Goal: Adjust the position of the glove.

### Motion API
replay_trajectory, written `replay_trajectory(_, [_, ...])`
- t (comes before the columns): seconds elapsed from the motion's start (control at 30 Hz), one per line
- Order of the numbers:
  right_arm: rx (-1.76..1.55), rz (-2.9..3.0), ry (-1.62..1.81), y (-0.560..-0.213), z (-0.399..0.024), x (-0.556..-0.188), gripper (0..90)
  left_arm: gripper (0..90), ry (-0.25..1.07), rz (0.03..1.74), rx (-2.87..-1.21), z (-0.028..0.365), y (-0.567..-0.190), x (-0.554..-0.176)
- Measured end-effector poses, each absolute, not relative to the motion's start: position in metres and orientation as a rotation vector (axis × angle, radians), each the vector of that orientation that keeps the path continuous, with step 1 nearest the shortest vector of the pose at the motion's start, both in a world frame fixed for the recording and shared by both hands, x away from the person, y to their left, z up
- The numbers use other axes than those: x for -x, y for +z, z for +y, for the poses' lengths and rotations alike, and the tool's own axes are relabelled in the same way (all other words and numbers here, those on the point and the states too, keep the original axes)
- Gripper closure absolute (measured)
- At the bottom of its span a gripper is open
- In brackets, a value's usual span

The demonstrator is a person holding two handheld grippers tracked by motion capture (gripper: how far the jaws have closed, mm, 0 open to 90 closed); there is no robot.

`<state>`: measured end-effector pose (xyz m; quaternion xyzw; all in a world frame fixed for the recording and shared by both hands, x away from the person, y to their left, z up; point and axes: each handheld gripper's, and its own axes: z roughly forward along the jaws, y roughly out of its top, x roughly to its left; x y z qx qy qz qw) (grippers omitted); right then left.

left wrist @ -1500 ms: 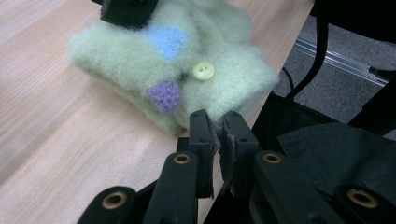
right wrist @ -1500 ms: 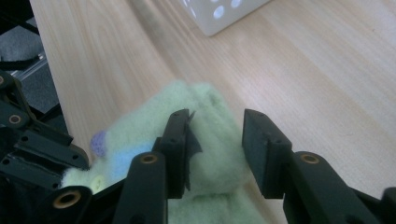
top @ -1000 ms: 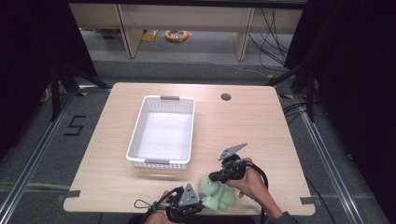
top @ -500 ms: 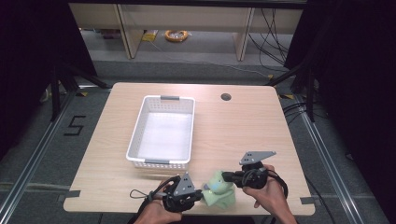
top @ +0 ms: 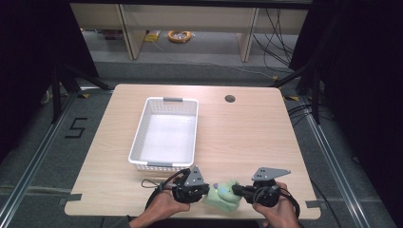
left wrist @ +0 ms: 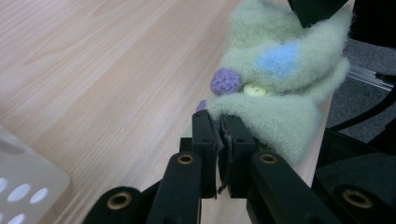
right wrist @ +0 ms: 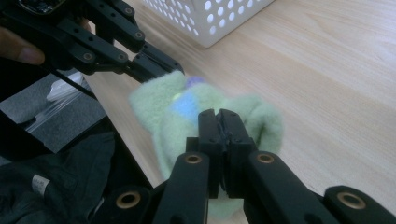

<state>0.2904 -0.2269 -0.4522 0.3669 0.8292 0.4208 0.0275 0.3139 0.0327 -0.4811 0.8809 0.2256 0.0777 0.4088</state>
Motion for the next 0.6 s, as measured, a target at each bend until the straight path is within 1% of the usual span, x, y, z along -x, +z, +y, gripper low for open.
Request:
replay_trajectory(0.07, [-1.136, 2.554, 1.306, -0.454, -0.228, -0.29, 89.1, 85.2, 0.208, 0.54, -2.233, 0.032, -0.483, -0.317])
replay_trajectory(0.27, [-1.18, 2.558, 1.274, -0.464, -0.223, -0.282, 88.9, 84.3, 0.209, 0.532, -2.246, 0.031, -0.489, -0.319])
replay_trajectory(0.37, [-1.173, 2.57, 1.273, -0.469, -0.223, -0.283, 88.5, 83.3, 0.193, 0.565, -2.248, 0.032, -0.493, -0.32])
replay_trajectory(0.4, [-1.199, 2.573, 1.258, -0.469, -0.222, -0.281, 88.0, 82.8, 0.198, 0.546, -2.253, 0.033, -0.494, -0.322])
replay_trajectory(0.43, [-1.153, 2.568, 1.249, -0.47, -0.222, -0.282, 87.7, 82.2, 0.181, 0.578, -2.243, 0.033, -0.495, -0.321])
replay_trajectory(0.47, [-1.174, 2.563, 1.257, -0.471, -0.221, -0.281, 87.2, 81.9, 0.199, 0.553, -2.257, 0.035, -0.494, -0.323])
replay_trajectory(0.5, [-1.203, 2.572, 1.246, -0.47, -0.22, -0.279, 86.3, 81.8, 0.19, 0.557, -2.255, 0.035, -0.494, -0.322])
replay_trajectory(0.53, [-1.163, 2.569, 1.242, -0.471, -0.222, -0.281, 85.0, 80.9, 0.172, 0.588, -2.24, 0.035, -0.495, -0.321])
replay_trajectory(0.6, [-1.175, 2.557, 1.231, -0.472, -0.222, -0.281, 79.8, 75.0, 0.172, 0.599, -2.242, 0.037, -0.495, -0.323])
